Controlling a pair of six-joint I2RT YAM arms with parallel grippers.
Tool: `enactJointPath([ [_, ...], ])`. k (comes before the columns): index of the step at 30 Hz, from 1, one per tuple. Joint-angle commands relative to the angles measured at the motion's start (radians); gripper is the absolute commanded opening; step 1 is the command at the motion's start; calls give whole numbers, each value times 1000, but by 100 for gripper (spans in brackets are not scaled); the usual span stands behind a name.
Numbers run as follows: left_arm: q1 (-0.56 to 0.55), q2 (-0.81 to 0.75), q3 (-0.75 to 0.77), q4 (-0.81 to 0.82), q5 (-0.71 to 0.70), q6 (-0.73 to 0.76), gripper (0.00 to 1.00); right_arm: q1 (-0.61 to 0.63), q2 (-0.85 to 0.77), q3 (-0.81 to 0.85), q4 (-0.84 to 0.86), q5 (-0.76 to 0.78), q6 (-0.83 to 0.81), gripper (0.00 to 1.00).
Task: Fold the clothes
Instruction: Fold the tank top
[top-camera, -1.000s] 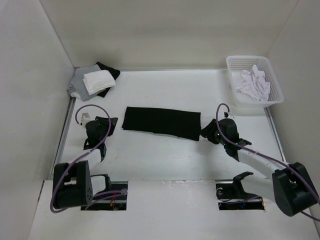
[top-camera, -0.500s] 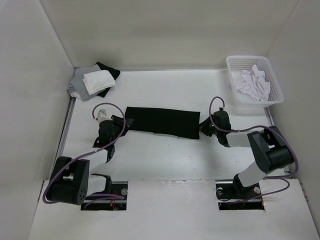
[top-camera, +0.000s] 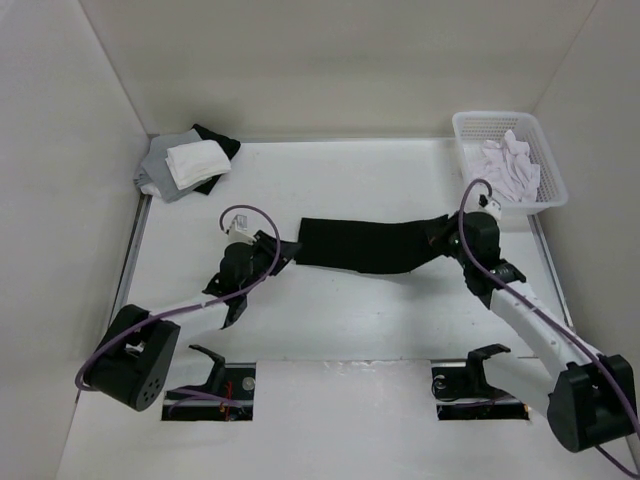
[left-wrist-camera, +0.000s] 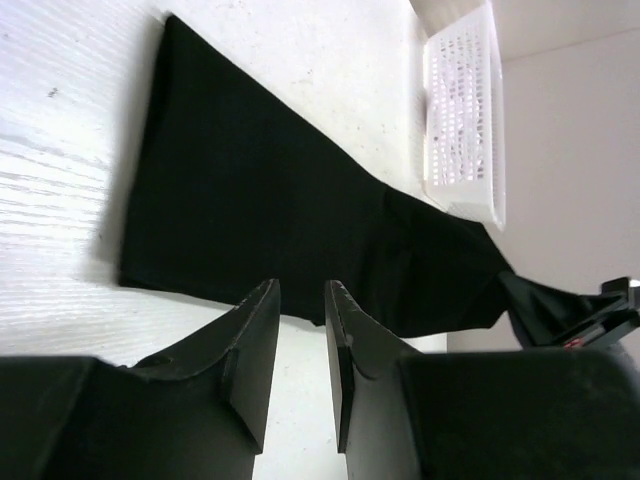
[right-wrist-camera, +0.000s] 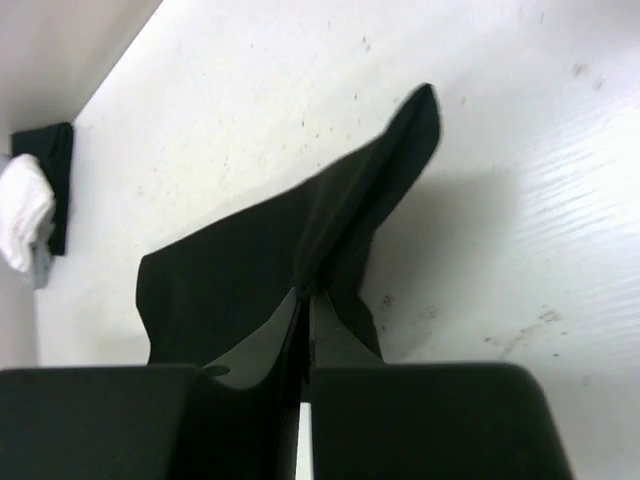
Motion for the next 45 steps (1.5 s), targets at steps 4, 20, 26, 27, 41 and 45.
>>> enactJointPath([
  [4,-10,-86,17,56,-8,-26,23,179,104,307,-229,148,-173,2],
  [20,235,-360,-93,-73,94,-63,27,667,895,1016,-466,282,-212,28],
  [26,254,-350,-56,-89,82,-52,28,698,773,949,-343,233,-184,40],
  [27,234,-326,-43,-83,76,-51,28,691,733,905,-309,230,-182,40],
  [41,-143,260,158,181,-93,-6,24,349,858,610,244,-253,9,6],
  [45,-125,409,177,212,-73,-21,22,333,960,634,323,-269,67,6],
])
